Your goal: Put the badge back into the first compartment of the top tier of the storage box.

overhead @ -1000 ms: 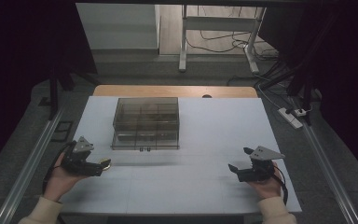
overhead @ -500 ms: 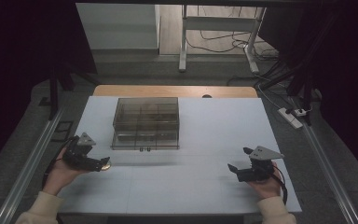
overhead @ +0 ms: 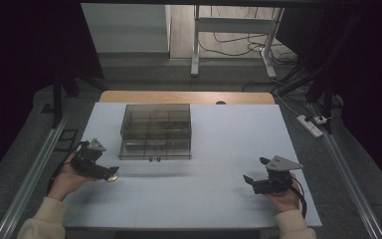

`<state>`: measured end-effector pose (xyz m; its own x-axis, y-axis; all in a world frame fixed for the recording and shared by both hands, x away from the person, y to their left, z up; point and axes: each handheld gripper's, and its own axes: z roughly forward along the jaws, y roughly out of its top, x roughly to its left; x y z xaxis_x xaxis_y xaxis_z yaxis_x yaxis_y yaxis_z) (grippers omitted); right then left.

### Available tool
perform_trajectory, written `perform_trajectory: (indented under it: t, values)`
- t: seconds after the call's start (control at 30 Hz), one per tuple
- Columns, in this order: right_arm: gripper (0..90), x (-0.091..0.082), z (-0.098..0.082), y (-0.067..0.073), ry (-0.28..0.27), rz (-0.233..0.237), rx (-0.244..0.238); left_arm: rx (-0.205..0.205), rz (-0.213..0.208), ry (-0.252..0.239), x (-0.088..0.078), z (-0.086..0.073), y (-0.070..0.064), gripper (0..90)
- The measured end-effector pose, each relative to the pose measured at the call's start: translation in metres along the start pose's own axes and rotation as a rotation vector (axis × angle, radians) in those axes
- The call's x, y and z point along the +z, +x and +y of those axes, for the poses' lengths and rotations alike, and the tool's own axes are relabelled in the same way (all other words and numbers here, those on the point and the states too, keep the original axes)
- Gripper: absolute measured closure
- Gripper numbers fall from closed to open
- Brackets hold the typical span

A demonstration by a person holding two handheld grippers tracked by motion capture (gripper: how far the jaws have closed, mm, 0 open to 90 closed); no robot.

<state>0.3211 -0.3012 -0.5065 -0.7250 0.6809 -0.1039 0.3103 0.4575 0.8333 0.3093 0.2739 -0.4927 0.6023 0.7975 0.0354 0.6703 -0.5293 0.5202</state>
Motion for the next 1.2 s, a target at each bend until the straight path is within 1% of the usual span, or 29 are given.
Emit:
perform_trajectory:
  t: [0.07, 0.13, 0.23, 0.3, 0.37, 0.4, 0.53, 0.7, 0.97, 1.07, 1.2]
  values:
    - [7.9, 0.0, 0.0, 0.0, -0.001, 0.002, 0.0, 0.007, -0.013, 0.016, 0.003, -0.002, 0.0, 12.2]
    - [7.9, 0.0, 0.0, 0.0, 0.001, 0.001, -0.002, 0.016, -0.016, 0.034, 0.006, -0.003, 0.0, 12.2]
    - [7.9, 0.0, 0.0, 0.0, 0.005, -0.001, -0.001, 0.02, -0.039, 0.043, 0.009, -0.003, -0.001, 12.7]
    - [7.9, 0.0, 0.0, 0.0, 0.005, -0.001, 0.001, 0.026, -0.047, 0.062, 0.012, -0.004, -0.001, 13.3]
    - [7.9, 0.0, 0.0, 0.0, 0.006, -0.001, 0.0, 0.029, -0.05, 0.08, 0.015, -0.004, -0.002, 13.5]
    - [7.9, 0.0, 0.0, 0.0, 0.006, -0.001, -0.001, 0.038, -0.054, 0.104, 0.018, -0.004, -0.003, 13.5]
    - [7.9, 0.001, -0.001, 0.0, 0.006, -0.001, 0.0, 0.047, -0.067, 0.121, 0.02, -0.003, -0.004, 14.2]
    - [7.9, 0.001, -0.001, 0.0, 0.009, -0.002, -0.001, 0.06, -0.067, 0.146, 0.025, -0.003, -0.005, 15.0]
    - [7.9, 0.002, -0.001, 0.0, 0.011, -0.001, -0.001, 0.069, -0.088, 0.157, 0.027, -0.003, -0.005, 19.1]
    - [8.0, 0.001, -0.001, 0.0, 0.009, 0.0, 0.001, 0.075, -0.091, 0.166, 0.029, -0.003, -0.005, 20.3]
    - [8.0, 0.001, -0.001, 0.0, 0.011, -0.001, -0.001, 0.072, -0.09, 0.171, 0.03, -0.003, -0.005, 21.1]
